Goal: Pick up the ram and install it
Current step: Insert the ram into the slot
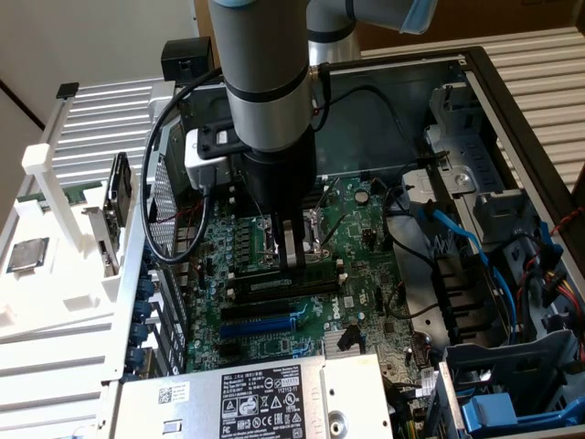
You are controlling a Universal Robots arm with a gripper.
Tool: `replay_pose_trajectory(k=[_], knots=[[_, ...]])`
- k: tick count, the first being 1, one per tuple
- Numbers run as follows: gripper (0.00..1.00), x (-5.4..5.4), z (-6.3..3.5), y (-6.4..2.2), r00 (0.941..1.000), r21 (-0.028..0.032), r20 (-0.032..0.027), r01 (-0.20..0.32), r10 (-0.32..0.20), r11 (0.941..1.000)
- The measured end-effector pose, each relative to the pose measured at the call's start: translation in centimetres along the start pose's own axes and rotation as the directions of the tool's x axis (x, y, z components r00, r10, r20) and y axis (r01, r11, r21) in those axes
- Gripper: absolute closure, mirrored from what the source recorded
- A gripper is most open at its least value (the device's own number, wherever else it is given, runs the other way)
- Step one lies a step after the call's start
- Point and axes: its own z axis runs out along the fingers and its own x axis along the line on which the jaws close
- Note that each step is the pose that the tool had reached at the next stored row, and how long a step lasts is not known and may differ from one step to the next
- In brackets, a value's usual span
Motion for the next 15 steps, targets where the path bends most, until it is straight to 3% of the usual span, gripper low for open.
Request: replay_pose_trajectory(k=[15], knots=[[0.88,0.01,0.22,0.02,1.0,0.0006,-0.0004,0.0,0.0,1.0]])
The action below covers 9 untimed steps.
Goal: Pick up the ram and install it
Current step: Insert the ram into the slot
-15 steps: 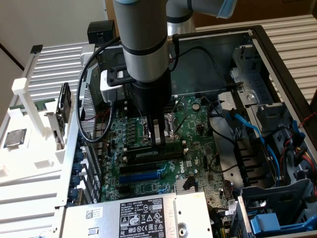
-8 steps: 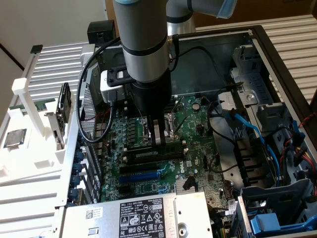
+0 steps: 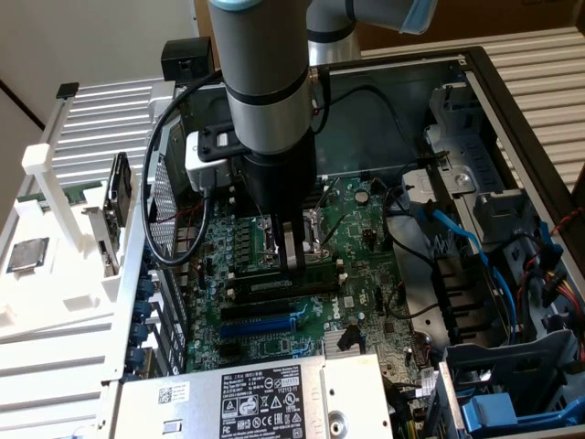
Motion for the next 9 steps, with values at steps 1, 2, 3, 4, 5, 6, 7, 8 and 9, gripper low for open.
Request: replay_pose_trajectory(k=[1,2,3,4,5,6,7,8,9], knots=[[0.88,0.0,0.01,0.0,1.0,0.0,-0.0001,0.0,0.0,1.0],[0.88,0.0,0.03,0.0,1.0,0.0,-0.0004,0.0,0.0,1.0],[0.88,0.0,0.05,0.01,1.0,0.0,-0.0005,0.0,0.0,1.0],[0.88,0.0,0.06,0.0,1.0,0.0,-0.0006,0.0,0.0,1.0],[0.88,0.0,0.07,0.01,1.0,0.0,-0.0007,0.0,0.0,1.0],[0.88,0.0,0.08,0.01,1.0,0.0,-0.0008,0.0,0.0,1.0],[0.88,0.01,0.09,0.01,1.0,-0.0001,-0.001,0.0,0.0,1.0],[0.88,0.01,0.11,0.01,1.0,0.0,-0.0009,0.0,0.0,1.0],[0.88,0.0,0.11,0.01,1.0,0.0,-0.0009,0.0,0.0,1.0]])
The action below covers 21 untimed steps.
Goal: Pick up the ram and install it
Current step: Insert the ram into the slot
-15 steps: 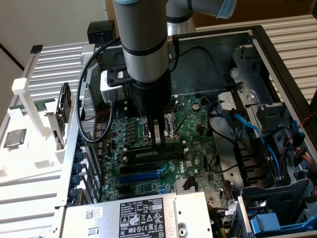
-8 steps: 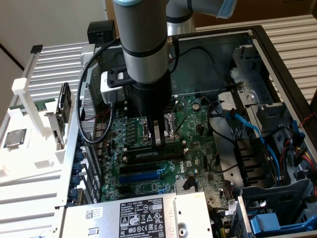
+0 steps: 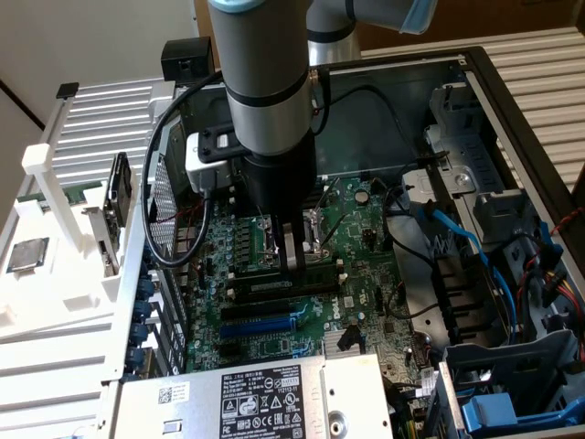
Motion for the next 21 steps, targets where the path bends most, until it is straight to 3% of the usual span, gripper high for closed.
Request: replay_pose_trajectory(k=[14,16,17,21], knots=[[0.88,0.0,0.0,0.02,1.0,-0.0006,0.0,0.0,0.0,1.0],[0.86,0.0,0.0,0.01,1.0,0.0,-0.0001,0.0,0.0,1.0],[0.8,0.0,0.0,0.01,1.0,0.0,-0.0001,0.0,0.0,1.0],[0.8,0.0,0.01,0.0,1.0,0.0,0.0,0.0,0.0,1.0]])
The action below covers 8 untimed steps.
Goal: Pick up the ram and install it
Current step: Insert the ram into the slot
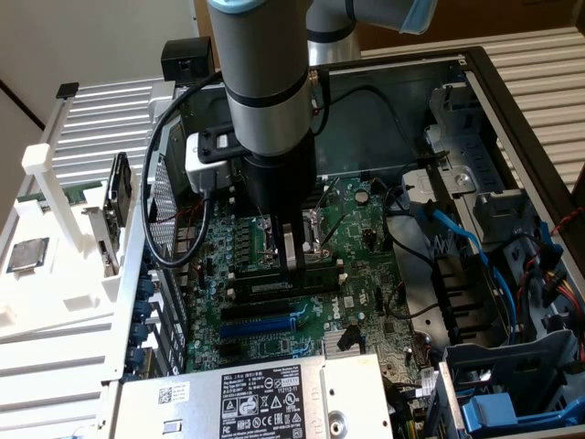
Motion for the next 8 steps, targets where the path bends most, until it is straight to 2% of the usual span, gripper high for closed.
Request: replay_pose_trajectory(k=[8], knots=[[0.8,-0.01,-0.29,-0.02,1.0,-0.0001,-0.0001,0.0,0.0,1.0]])
